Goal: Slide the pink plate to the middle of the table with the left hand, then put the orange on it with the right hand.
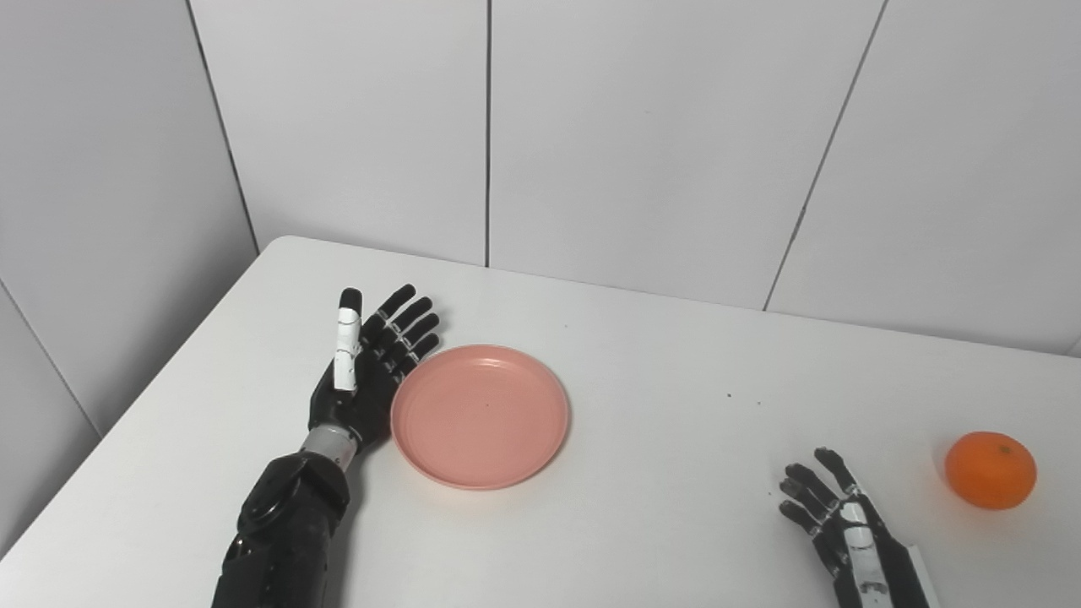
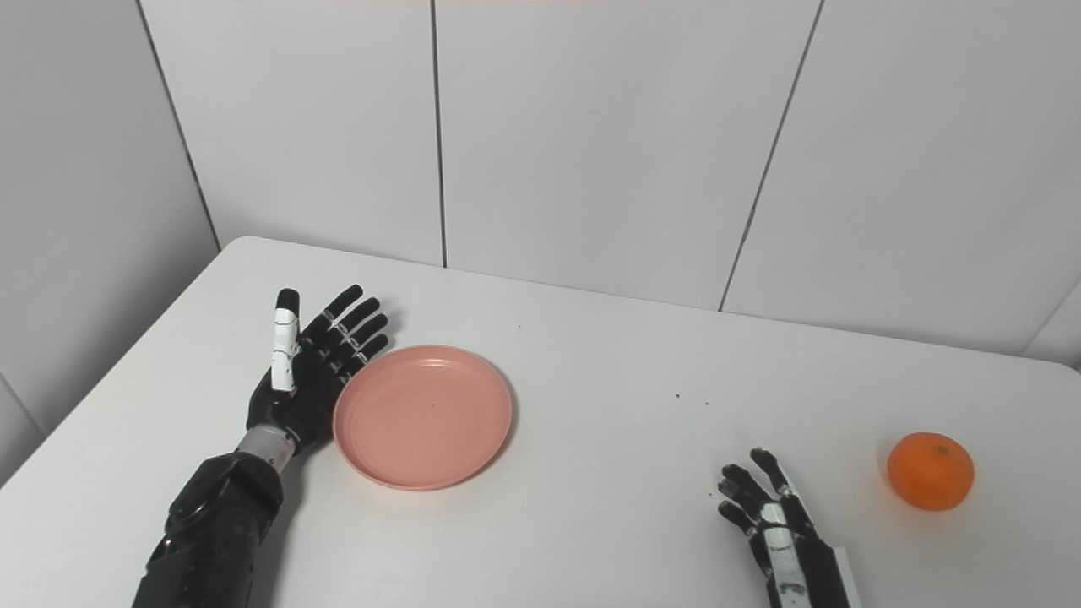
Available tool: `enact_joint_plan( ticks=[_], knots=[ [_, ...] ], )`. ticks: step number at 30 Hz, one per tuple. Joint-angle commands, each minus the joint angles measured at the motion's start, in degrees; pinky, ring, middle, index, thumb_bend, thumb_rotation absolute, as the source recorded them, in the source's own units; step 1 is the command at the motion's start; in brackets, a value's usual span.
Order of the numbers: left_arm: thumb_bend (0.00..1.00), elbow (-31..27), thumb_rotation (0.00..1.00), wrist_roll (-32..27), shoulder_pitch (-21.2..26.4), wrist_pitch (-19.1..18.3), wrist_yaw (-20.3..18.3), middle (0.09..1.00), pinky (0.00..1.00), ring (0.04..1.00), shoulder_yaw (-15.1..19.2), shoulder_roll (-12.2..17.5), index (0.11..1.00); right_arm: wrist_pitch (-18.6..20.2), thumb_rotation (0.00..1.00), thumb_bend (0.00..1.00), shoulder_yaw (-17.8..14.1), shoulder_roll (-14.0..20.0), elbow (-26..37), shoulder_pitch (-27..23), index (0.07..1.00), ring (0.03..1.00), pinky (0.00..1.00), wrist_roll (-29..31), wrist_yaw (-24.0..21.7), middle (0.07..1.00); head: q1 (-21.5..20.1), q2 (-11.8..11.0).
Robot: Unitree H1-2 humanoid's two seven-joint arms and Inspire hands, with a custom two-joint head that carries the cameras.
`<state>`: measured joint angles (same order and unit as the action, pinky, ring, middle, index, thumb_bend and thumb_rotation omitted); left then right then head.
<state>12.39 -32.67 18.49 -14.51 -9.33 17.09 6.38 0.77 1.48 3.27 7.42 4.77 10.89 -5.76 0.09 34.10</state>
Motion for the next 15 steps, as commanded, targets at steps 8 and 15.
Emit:
enact_joint_plan(
  ticks=[8,15],
  knots=[
    [0.91,0.2,0.81,-0.2,-0.7,-2.4,1.7,0.823,0.91,0.852,-0.1,-1.4,0.803,4.5,0.81,0.87,3.0,-2.5,-0.6,1.2,0.886,0.814,0.81,-1.7,1.1,0.807,-2.9,0.9],
    [0.91,-4.1,0.8,-0.4,-1.0,-6.4,7.1,0.809,0.99,0.861,0.3,-4.1,0.758,5.3,0.82,0.87,3.6,-3.0,-0.1,1.0,0.88,0.812,0.81,-1.7,1.8,0.796,-3.8,1.7]
  ],
)
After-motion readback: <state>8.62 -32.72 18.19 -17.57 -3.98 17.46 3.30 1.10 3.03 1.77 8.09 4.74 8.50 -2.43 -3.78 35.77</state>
